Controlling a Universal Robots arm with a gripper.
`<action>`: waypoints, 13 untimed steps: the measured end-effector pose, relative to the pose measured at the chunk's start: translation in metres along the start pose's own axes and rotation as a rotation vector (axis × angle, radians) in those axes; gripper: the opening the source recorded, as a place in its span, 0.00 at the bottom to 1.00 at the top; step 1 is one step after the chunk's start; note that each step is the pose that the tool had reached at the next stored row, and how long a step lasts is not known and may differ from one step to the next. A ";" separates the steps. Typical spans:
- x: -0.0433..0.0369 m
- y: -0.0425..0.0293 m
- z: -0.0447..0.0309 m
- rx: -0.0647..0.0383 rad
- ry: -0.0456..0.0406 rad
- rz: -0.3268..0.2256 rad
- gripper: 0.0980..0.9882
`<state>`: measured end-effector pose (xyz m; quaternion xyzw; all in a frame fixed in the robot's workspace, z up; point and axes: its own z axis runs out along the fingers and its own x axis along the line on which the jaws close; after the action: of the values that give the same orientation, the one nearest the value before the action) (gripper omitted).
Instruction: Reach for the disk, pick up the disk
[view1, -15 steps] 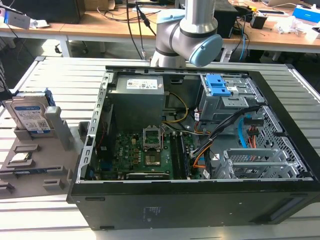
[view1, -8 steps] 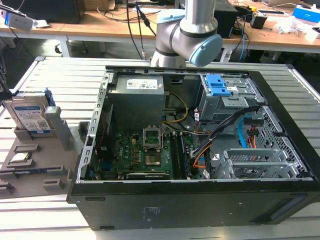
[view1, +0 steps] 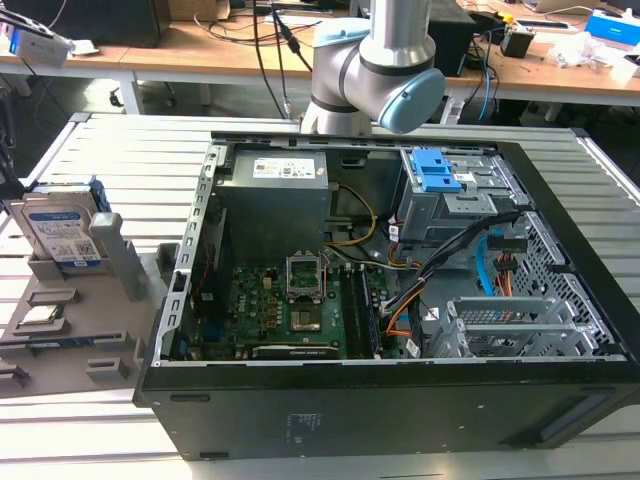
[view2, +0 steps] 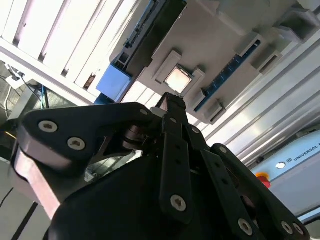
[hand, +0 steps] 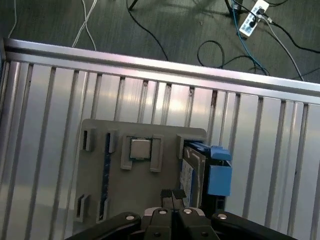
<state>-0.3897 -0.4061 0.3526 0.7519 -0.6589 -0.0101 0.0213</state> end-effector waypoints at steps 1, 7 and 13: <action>0.0000 0.0000 0.0000 0.000 -0.0002 0.011 0.01; 0.0000 0.0000 0.0000 -0.002 -0.0007 0.096 0.01; 0.0000 0.0000 0.0000 -0.003 -0.0020 0.193 0.01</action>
<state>-0.3897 -0.4061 0.3526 0.6849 -0.7282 -0.0099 0.0228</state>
